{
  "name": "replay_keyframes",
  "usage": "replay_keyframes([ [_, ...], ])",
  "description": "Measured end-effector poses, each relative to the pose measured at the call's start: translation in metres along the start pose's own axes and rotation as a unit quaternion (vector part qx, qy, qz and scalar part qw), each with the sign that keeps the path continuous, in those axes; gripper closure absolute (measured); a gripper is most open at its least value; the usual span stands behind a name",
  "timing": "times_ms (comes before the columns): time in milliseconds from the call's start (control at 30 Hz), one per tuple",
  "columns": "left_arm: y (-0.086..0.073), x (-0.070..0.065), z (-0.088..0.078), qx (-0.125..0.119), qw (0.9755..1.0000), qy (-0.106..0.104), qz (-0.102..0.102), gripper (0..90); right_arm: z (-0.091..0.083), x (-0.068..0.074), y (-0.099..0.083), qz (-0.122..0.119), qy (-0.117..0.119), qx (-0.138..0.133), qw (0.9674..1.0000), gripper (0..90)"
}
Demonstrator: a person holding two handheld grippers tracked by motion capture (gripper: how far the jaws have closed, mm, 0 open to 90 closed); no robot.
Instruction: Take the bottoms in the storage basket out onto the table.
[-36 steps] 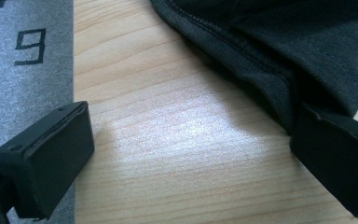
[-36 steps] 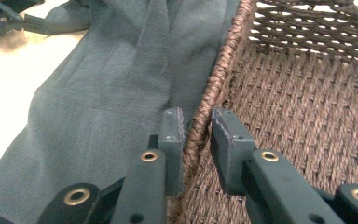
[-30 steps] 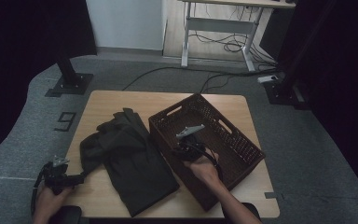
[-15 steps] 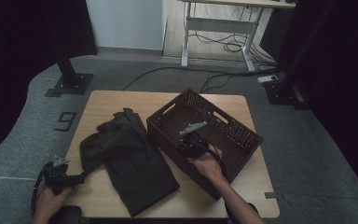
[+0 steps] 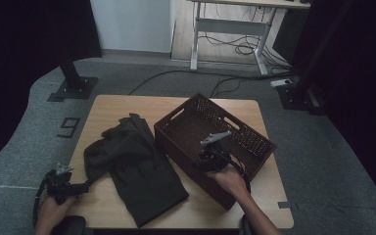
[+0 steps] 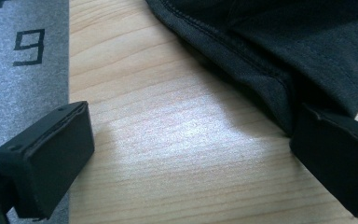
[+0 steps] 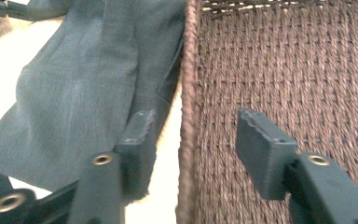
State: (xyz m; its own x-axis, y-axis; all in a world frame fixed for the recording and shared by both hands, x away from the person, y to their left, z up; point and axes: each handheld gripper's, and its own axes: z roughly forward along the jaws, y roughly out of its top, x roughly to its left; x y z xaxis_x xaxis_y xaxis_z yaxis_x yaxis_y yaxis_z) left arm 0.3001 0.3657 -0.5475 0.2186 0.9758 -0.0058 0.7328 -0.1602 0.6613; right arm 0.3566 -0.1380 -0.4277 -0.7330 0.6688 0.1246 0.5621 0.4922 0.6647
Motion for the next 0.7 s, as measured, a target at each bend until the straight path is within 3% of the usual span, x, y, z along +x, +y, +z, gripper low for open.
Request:
replay_keyframes([
  [167,0.0,0.0,0.0,-0.001,1.0,0.0,0.0,0.0,-0.009,0.002,-0.01,0.003,-0.008,-0.007,0.9999,39.4],
  [433,0.0,0.0,0.0,0.0,1.0,0.0,0.0,0.0,-0.022,0.004,-0.026,0.006,-0.014,-0.013,0.9998,39.4],
  [700,0.0,0.0,0.0,-0.001,1.0,0.0,0.0,0.0,-0.031,0.005,-0.042,0.014,-0.019,-0.007,0.9997,50.3],
])
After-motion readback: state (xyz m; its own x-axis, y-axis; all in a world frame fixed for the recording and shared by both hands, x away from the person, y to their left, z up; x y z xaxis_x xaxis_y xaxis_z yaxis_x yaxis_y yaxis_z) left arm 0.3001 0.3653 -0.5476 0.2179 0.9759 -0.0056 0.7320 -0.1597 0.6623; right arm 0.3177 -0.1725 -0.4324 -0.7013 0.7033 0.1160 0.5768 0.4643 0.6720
